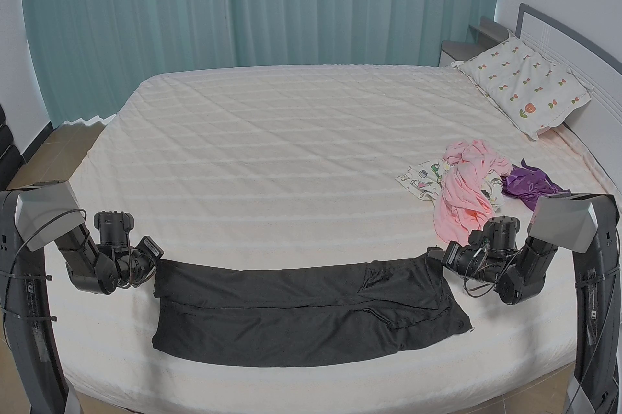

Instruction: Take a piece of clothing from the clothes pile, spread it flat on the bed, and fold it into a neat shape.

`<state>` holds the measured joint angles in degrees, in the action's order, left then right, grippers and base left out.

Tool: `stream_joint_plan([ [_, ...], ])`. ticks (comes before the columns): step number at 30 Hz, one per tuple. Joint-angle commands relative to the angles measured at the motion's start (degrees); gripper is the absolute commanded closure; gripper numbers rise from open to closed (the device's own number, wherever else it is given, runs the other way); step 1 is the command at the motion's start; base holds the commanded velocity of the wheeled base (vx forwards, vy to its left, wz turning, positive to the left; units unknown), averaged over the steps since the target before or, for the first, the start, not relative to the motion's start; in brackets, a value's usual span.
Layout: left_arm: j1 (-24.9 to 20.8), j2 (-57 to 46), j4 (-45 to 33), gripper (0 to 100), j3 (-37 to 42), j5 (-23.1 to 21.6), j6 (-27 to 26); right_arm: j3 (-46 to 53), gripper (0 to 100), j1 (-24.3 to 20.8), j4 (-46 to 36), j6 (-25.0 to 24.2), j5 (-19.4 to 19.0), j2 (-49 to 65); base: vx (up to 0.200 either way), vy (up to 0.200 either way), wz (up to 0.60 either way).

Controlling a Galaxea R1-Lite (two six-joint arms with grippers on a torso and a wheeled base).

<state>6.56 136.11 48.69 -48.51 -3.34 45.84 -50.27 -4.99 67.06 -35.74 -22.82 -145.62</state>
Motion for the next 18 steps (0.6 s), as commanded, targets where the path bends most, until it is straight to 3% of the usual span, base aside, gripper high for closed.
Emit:
stream_joint_plan([
  [1, 0.0, -0.1, 0.0, 100, 0.0, 0.0, 0.0, -1.8, 100, 0.3, 0.6, -2.0, 0.2, -0.5, 0.0, 0.0, 0.0],
  [12, 0.1, 0.0, 0.0, 100, 0.0, 0.3, -0.1, -2.5, 100, 0.9, 1.5, -2.5, 2.8, -2.0, 0.0, 0.0, 0.0],
  [14, 0.5, 0.9, 0.0, 100, -0.8, 3.2, 0.0, -3.1, 100, 1.5, 1.4, -2.5, 3.6, -2.0, 0.0, 0.0, 0.0],
  [18, 0.6, 1.1, 0.5, 100, -0.9, 3.6, 0.0, -3.2, 100, 1.6, 1.5, -2.6, 3.6, -2.1, 0.0, 0.0, 0.0],
])
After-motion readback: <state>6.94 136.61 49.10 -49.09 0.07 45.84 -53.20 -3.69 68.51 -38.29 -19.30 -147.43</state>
